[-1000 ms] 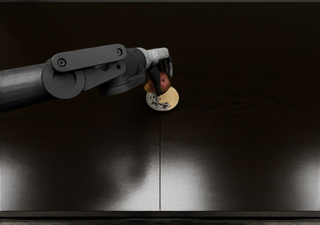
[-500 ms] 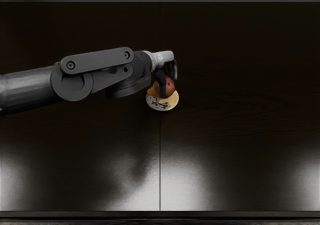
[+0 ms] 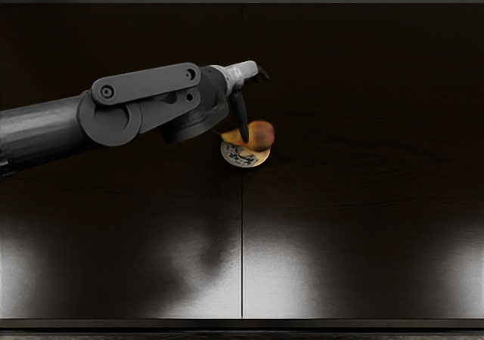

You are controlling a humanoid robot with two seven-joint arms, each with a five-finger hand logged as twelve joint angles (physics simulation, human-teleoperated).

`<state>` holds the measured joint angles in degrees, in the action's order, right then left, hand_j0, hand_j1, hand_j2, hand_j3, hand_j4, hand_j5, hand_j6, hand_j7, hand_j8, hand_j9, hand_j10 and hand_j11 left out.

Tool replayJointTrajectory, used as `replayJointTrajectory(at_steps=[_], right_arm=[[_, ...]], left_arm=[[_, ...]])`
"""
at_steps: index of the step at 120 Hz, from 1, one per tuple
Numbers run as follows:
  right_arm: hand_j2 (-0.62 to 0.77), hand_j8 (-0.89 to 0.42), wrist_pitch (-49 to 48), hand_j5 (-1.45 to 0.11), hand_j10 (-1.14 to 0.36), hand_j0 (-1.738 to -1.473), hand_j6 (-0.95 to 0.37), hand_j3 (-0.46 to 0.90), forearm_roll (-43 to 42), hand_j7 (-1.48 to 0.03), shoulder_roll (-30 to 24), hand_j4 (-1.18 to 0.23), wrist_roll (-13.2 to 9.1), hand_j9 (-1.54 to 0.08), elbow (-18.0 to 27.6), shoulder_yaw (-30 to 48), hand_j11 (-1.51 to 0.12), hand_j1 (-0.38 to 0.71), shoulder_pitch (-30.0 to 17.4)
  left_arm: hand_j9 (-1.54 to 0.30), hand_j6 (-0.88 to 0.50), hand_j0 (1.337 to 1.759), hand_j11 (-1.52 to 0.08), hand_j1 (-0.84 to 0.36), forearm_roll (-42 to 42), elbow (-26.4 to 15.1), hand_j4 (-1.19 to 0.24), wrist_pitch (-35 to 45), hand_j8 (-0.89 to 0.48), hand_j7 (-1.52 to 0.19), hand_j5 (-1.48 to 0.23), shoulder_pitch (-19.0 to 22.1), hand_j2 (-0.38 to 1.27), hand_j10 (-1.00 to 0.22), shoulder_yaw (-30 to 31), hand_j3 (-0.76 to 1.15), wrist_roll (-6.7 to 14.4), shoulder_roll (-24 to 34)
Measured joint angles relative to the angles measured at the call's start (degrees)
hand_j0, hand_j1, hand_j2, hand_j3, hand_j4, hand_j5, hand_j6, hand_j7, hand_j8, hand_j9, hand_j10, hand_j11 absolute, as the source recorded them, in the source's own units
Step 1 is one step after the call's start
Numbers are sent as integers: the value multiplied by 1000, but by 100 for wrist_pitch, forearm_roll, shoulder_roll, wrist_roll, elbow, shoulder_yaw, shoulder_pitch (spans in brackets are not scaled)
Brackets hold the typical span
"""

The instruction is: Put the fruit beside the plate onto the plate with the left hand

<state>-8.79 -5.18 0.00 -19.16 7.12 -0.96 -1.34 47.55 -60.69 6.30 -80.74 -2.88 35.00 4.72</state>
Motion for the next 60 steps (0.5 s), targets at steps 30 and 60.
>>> replayJointTrajectory(at_steps=[30,60], right_arm=[[0,0,0,0,0,-1658,0,0,0,0,0,0,0,0,0,0,0,-349,1],[0,0,0,0,0,-1658,0,0,0,0,0,0,0,0,0,3,0,-349,0]], left_arm=[[-140,-99,1658,-140,228,-178,-38,-108,19,-95,-140,-142,-53,53,-102,-124,0,0,74],[-102,-77,1658,-102,258,-994,-946,-79,4,-76,-102,-102,-50,26,-78,-548,0,0,988]])
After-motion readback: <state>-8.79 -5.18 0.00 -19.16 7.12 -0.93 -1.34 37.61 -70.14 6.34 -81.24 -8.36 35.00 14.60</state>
